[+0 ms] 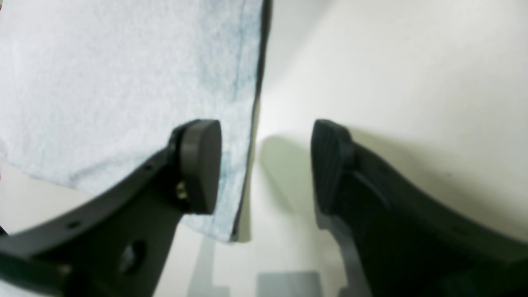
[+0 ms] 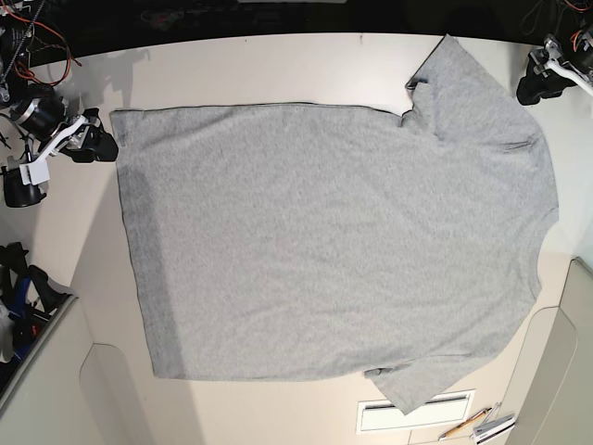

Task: Fold the T-shirt properly
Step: 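Grasp the grey shirt's shoulder corners with left and right grippers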

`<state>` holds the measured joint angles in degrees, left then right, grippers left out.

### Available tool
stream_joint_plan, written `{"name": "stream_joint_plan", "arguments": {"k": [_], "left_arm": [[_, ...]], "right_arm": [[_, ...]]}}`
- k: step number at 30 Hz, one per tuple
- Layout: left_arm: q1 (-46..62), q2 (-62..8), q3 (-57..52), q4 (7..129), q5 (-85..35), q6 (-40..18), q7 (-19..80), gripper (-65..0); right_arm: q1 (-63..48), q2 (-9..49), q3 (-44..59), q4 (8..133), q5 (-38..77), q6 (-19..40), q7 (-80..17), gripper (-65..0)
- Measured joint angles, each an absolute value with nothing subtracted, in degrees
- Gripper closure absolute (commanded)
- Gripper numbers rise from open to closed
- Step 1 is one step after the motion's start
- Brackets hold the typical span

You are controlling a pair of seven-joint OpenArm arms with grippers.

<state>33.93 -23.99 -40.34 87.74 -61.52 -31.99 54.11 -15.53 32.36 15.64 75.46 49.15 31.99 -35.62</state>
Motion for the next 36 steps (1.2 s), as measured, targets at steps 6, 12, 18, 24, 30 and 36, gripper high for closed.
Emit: {"name": "stream_joint_plan", "arguments": {"k": [6, 12, 18, 24, 30, 36], "left_arm": [[34.79, -24.47, -36.16, 87.79, -64.31, -33.95, 55.55, -45.7], [34.44, -24.75, -30.39, 88.42, -62.94, -34.52, 53.49, -45.7], [34.41, -24.71, -30.39, 88.44, -63.44, -34.46, 54.98, -45.7], [34.48, -24.62, -30.44, 88.6, -66.32, -35.9, 61.43, -45.6], [36.18, -23.66, -30.35, 88.55, -68.64, -37.6, 62.02, -45.6], [36.18, -22.68, -28.4, 88.55, -68.66, -40.12, 60.9, -40.2]], "right_arm": [[-15.53, 32.36, 15.64, 75.46, 49.74, 32.01, -36.25, -34.7], [-15.53, 32.34, 15.64, 75.46, 51.44, 33.26, -38.41, -34.7], [-15.53, 32.34, 15.64, 75.46, 51.44, 33.26, -38.44, -34.7], [-15.53, 32.34, 15.64, 75.46, 53.19, 33.28, -39.64, -34.7], [-15.53, 29.61, 15.75, 75.48, 54.5, 34.37, -42.11, -34.7], [-15.53, 26.96, 15.73, 75.53, 54.96, 34.76, -42.28, -34.3]]}}
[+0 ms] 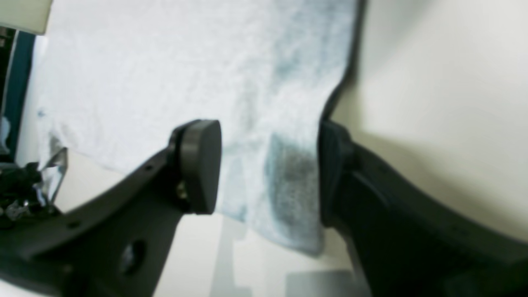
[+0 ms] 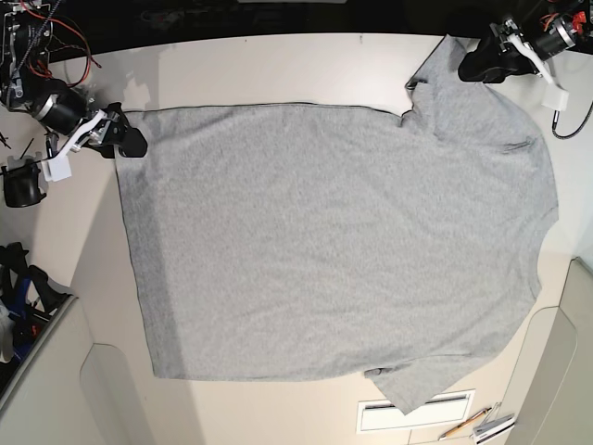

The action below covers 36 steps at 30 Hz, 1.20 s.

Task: Fold the T-shirt properly
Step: 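Grasp the grey shirt's shoulder corners with left and right grippers, then lift the shirt edge with both grippers and pull it taut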

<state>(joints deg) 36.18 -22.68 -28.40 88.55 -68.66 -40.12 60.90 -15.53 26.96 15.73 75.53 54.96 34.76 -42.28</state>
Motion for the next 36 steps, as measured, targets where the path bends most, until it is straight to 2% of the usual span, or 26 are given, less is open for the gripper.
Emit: {"name": "stream_joint_plan", "arguments": {"k": [1, 3, 6, 7, 11, 23, 29, 36], "left_arm": [[36.16, -22.68, -28.12, 88.53, -68.23, -40.1, 60.47, -34.9], [36.18, -22.52, -27.77, 88.42, -66.89, -39.68, 60.16, -19.8], [36.32, -22.24, -27.66, 88.05, -65.58, -39.2, 59.05, 0.0], [36.38, -22.22, -27.66, 88.01, -65.58, -39.22, 58.41, 0.0], [36.53, -22.09, -27.79, 88.47, -64.88, -40.14, 56.51, 0.0], [38.57, -21.91, -34.96, 99.94, -65.91, -39.51, 60.03, 0.0], [39.03, -21.98, -35.88, 101.54, -70.26, -39.51, 60.53, 0.0], [36.99, -25.43, -38.81, 104.36, -72.05, -39.48, 60.75, 0.0]], "right_arm": [[-15.53, 26.96, 15.73, 75.53, 55.2, 34.76, -42.3, -32.2], [-15.53, 26.98, 15.73, 75.5, 54.81, 34.63, -42.65, -23.0], [-15.55, 26.96, 15.7, 75.46, 54.08, 34.44, -43.33, -3.5], [-15.55, 26.94, 15.62, 75.44, 53.82, 34.37, -42.94, 0.0], [-15.55, 26.96, 15.64, 75.42, 52.21, 34.74, -41.98, 0.0], [-16.03, 26.81, 22.06, 79.59, 49.87, 33.52, -45.95, 0.0], [-16.01, 26.81, 22.13, 80.4, 51.42, 33.45, -46.81, 0.0], [-15.2, 26.81, 22.81, 80.4, 51.59, 33.43, -46.96, 0.0]]}}
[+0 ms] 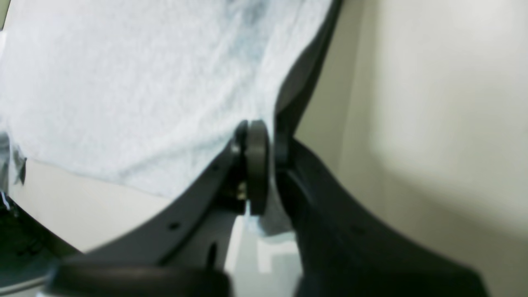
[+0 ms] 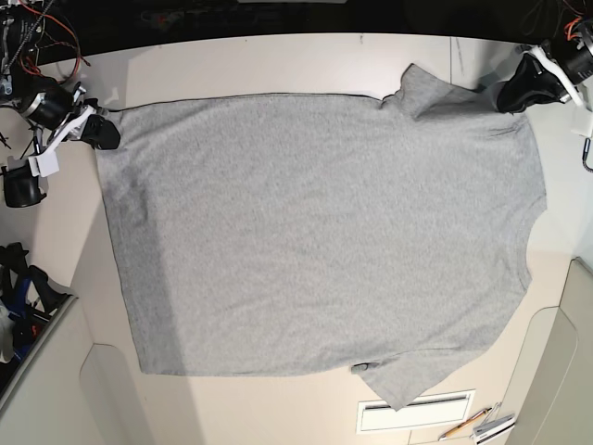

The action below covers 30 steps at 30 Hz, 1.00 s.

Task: Fold the T-shirt properly
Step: 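Lift the shirt edge with both grippers and pull it taut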

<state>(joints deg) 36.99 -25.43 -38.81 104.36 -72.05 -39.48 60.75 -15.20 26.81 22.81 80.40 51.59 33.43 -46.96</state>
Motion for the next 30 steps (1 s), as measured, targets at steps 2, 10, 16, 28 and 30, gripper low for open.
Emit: {"name": "stream_joint_plan", "arguments": {"k": [2, 10, 16, 28, 30], "left_arm": [[35.51, -26.7, -39.03, 104.4, -72.05, -39.51, 60.84, 0.0], [31.33, -28.1, -38.96, 104.47, -71.83, -39.55, 61.01, 0.0], [25.21, -29.23, -38.87, 104.49, -70.78, -39.55, 60.84, 0.0], [14.76, -29.56, -26.65, 99.13, -54.72, -39.68, 51.72, 0.0], [11.55, -29.54, -25.45, 96.75, -53.32, -39.68, 51.03, 0.0]], "right_arm": [[-13.78, 26.81, 23.42, 80.47, 51.81, 33.45, -47.64, 0.0], [-9.78, 27.07, 23.77, 80.6, 51.83, 33.47, -48.1, 0.0], [-6.74, 27.14, 23.77, 80.55, 51.4, 33.45, -48.1, 0.0], [-1.06, 27.14, 22.76, 78.63, 48.6, 33.52, -47.59, 0.0], [-0.14, 27.11, 22.72, 78.17, 47.79, 33.54, -47.68, 0.0]]}}
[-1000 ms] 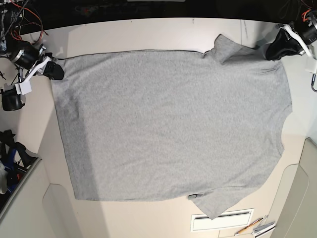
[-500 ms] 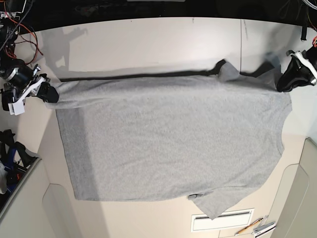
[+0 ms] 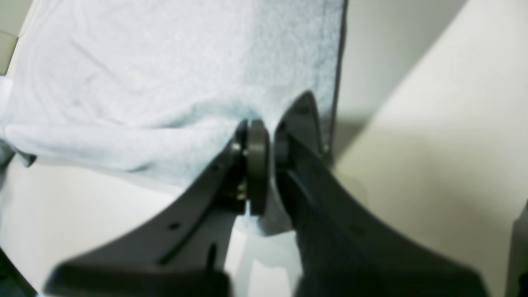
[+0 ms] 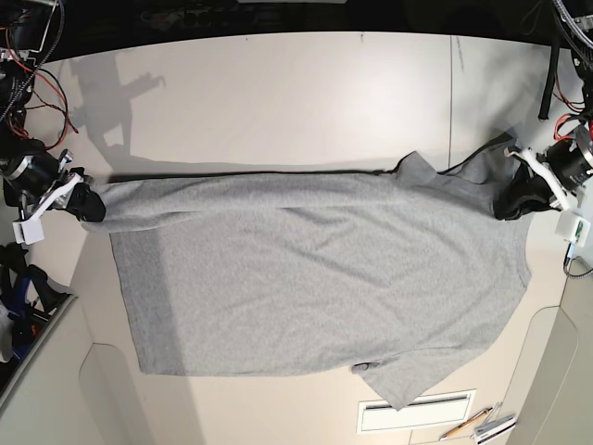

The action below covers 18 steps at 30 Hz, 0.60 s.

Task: Fold the T-shirt properly
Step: 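Lift the shirt edge with both grippers and pull it taut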

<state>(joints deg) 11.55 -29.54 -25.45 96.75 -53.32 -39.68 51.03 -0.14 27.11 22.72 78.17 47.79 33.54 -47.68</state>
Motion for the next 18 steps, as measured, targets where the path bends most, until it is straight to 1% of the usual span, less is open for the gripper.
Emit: {"name": "stream_joint_plan", "arguments": {"k": [5, 8, 11, 15, 18], "left_arm": [[4.97, -30.0, -25.08, 91.59, -53.04, -39.7, 50.89, 0.0], [3.27, -30.33, -25.04, 90.17, -52.97, -39.7, 50.96, 0.0], [2.0, -30.3, -24.05, 89.76, -52.95, -39.7, 50.46, 0.0], [-0.36, -30.37, -20.69, 89.38, -46.83, -39.68, 46.57, 0.0], [-2.04, -30.33, -16.95, 86.87, -42.44, -39.72, 44.88, 0.0]], "right_arm": [[3.05, 27.14, 22.7, 75.42, 46.87, 33.63, -47.2, 0.0], [4.03, 26.92, 22.68, 73.08, 46.83, 33.65, -46.39, 0.0], [5.67, 25.47, 22.7, 70.11, 46.39, 33.56, -46.13, 0.0], [8.51, 23.49, 22.65, 68.12, 45.76, 33.43, -45.8, 0.0], [10.11, 22.85, 22.63, 67.16, 43.55, 33.56, -44.27, 0.0]]}}
